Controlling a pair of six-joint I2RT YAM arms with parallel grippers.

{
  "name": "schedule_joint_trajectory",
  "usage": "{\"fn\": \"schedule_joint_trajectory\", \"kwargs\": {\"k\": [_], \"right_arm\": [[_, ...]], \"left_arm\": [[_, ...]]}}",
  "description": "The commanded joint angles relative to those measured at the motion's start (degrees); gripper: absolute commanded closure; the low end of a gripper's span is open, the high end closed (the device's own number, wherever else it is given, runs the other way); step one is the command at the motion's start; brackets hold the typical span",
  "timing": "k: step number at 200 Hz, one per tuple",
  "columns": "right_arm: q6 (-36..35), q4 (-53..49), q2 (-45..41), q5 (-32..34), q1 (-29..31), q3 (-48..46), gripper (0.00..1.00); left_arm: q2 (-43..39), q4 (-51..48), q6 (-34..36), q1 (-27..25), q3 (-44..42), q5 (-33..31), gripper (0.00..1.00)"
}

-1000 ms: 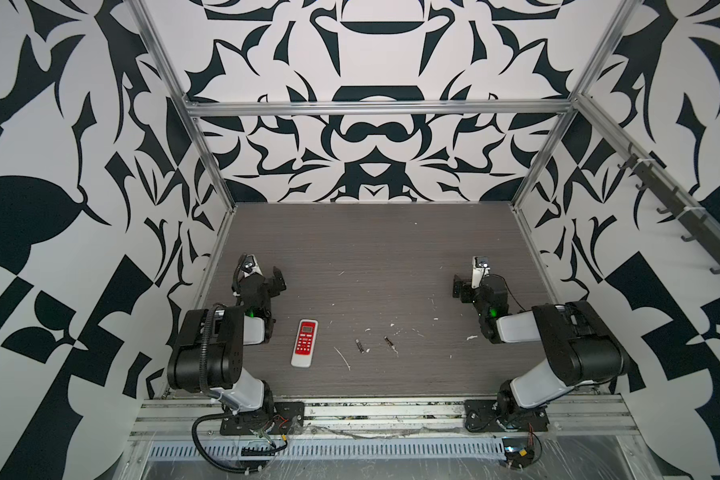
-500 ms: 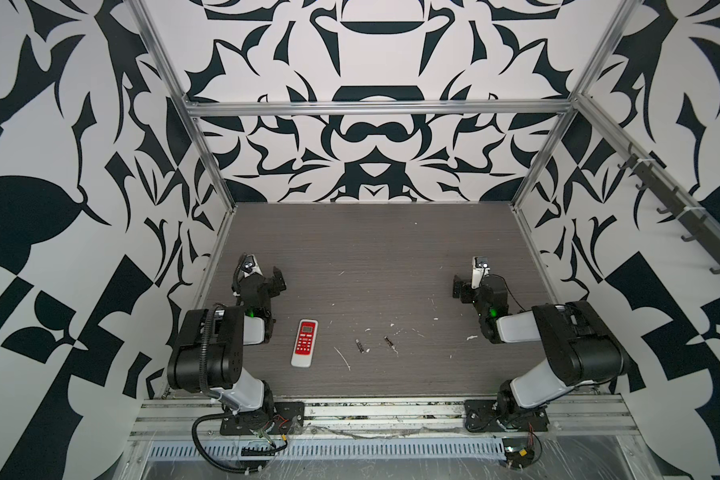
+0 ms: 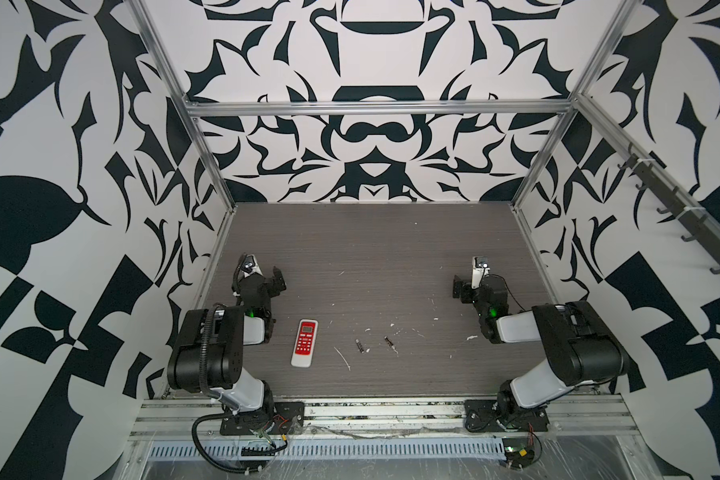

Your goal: Load the batteries into the remote control

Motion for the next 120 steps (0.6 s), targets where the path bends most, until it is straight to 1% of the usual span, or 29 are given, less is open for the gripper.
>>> {"fn": "schedule_joint_trajectory", "kwargs": {"k": [1, 120], "right_arm": [[-0.4, 1.4, -1.0, -0.1, -0.3, 1.1, 0.0], [-0.3, 0.9, -0.9, 0.1, -0.3, 1.4, 0.0]], "left_arm": [[0.1, 1.0, -0.1, -0.1, 0.4, 0.1, 0.01], [0.1, 0.9, 0.0, -0.1, 0.6, 0.1, 0.01]]}}
